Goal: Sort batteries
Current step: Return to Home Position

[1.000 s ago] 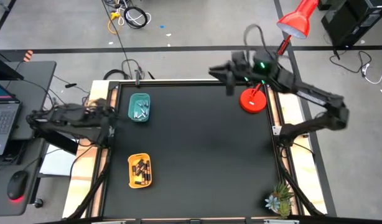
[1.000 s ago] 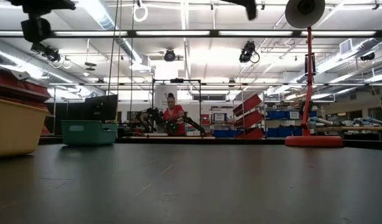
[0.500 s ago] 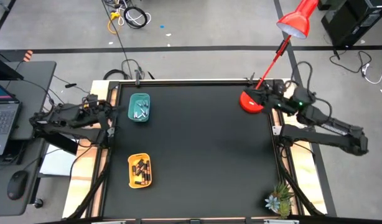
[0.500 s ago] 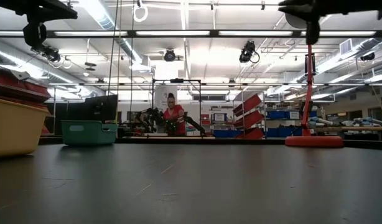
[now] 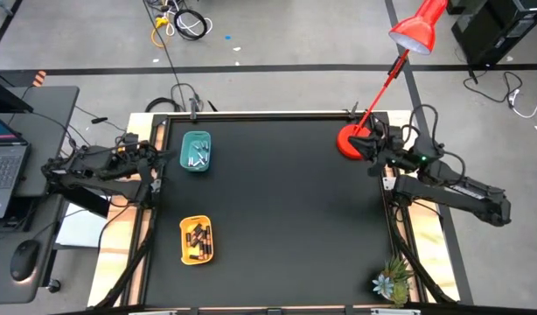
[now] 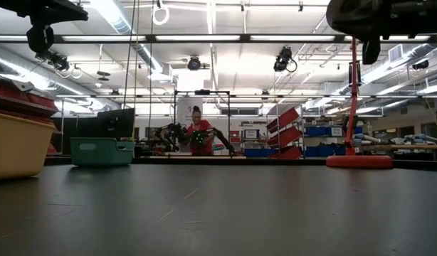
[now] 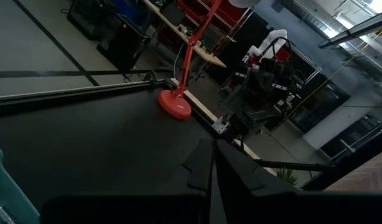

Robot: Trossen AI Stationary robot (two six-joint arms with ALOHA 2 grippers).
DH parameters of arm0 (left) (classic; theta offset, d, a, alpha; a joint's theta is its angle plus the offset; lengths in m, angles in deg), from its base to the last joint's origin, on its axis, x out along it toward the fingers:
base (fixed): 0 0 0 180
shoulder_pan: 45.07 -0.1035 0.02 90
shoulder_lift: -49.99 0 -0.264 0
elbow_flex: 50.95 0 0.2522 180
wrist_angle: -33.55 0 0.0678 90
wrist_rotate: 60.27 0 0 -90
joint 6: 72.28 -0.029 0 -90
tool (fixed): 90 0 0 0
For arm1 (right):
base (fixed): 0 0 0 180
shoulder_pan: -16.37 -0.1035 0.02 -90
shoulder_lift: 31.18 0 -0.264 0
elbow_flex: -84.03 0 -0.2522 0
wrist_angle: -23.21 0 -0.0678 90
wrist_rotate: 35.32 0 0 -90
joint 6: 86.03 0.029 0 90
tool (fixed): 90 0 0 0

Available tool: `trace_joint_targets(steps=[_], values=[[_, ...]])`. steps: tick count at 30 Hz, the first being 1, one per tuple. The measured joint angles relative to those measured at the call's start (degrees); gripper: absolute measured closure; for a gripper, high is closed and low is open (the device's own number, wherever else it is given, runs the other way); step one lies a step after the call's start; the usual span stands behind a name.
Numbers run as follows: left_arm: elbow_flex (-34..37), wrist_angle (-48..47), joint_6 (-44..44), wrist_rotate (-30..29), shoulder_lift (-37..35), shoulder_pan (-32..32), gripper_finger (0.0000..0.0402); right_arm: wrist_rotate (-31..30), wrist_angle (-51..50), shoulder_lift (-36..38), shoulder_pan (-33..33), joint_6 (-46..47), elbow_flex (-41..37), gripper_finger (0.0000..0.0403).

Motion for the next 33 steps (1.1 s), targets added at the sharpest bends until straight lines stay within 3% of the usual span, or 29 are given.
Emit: trace_joint_targets(steps=[6,18,28,33], values=[[2.1,2.9,0.0,0.0,0.0,0.0,0.0371,0.0,0.0,-0.7,0.0,-0.2,-0.1,0.0351],[20.0,25.8,0.1,0.0,0.0,0.0,0.0371,0.1,-0.1,-0.8,0.0,-0.2,-0.1,0.0353],[32.8,28.6,0.1,0.0,0.0,0.0,0.0371,0.1,-0.6,-0.6,-0.1,-0.4,-0.1,0.0353],[33.6,33.0,-0.2,0.6,0.5,-0.1,0.0371,0.1,1.1,2.6,-0.9,-0.4,-2.0,0.0351]])
